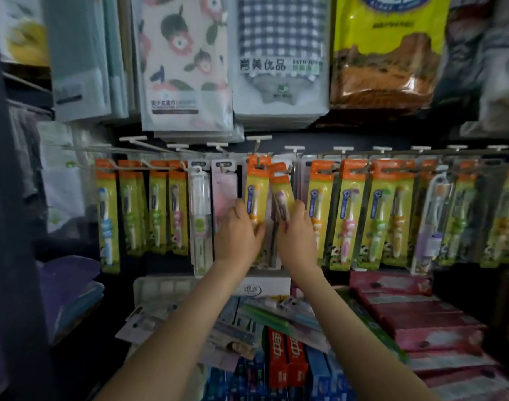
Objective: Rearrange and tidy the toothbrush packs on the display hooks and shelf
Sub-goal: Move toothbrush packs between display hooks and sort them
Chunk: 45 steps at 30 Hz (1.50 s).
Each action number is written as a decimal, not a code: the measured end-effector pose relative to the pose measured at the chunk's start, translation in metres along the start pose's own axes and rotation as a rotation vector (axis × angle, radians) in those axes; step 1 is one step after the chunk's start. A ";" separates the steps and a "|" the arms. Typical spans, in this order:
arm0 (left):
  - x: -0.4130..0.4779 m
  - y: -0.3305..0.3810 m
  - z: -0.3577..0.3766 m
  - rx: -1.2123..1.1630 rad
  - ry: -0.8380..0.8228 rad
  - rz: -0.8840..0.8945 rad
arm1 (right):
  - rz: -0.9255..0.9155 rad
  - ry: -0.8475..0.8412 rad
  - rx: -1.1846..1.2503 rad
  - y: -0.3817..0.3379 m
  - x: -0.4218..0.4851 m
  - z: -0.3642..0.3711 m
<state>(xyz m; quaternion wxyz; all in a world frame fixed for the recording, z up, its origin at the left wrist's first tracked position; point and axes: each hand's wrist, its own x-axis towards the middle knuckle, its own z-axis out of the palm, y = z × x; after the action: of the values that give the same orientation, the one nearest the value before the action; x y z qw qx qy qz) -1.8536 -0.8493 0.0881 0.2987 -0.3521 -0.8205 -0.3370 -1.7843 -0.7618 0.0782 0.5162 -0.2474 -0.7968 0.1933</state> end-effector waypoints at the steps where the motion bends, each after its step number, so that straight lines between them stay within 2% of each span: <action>1: 0.003 0.002 0.001 -0.009 -0.008 -0.005 | -0.007 -0.013 0.019 0.000 -0.001 -0.004; 7: 0.007 0.008 -0.001 -0.223 -0.052 -0.084 | -0.129 -0.081 0.242 -0.002 -0.006 -0.028; 11: -0.001 0.008 -0.014 -0.340 -0.029 -0.139 | -0.227 -0.164 0.187 -0.008 -0.013 -0.042; 14: -0.013 0.000 -0.028 -0.329 -0.010 -0.137 | -0.253 -0.225 0.185 -0.016 -0.024 -0.052; 19: -0.051 -0.024 -0.065 -0.232 -0.013 -0.090 | -0.250 -0.153 0.244 -0.040 -0.052 -0.060; 28: -0.090 -0.134 -0.170 -0.185 0.275 -0.013 | -0.340 -0.297 0.251 -0.110 -0.082 0.002; 32: -0.087 -0.175 -0.208 -0.250 0.397 -0.016 | -0.370 -0.376 0.245 -0.142 -0.083 0.046; 39: -0.071 -0.215 -0.239 -0.308 0.404 -0.013 | -0.383 -0.290 0.056 -0.172 -0.068 0.104; 45: -0.060 -0.227 -0.237 -0.322 0.382 -0.023 | -0.266 -0.157 0.084 -0.188 -0.066 0.117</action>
<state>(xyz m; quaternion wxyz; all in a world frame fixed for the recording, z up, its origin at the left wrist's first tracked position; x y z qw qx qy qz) -1.9360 -1.1721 0.1072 0.3844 -0.3156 -0.6888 -0.5274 -1.9055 -0.9584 0.0906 0.4833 -0.1019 -0.8517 0.1751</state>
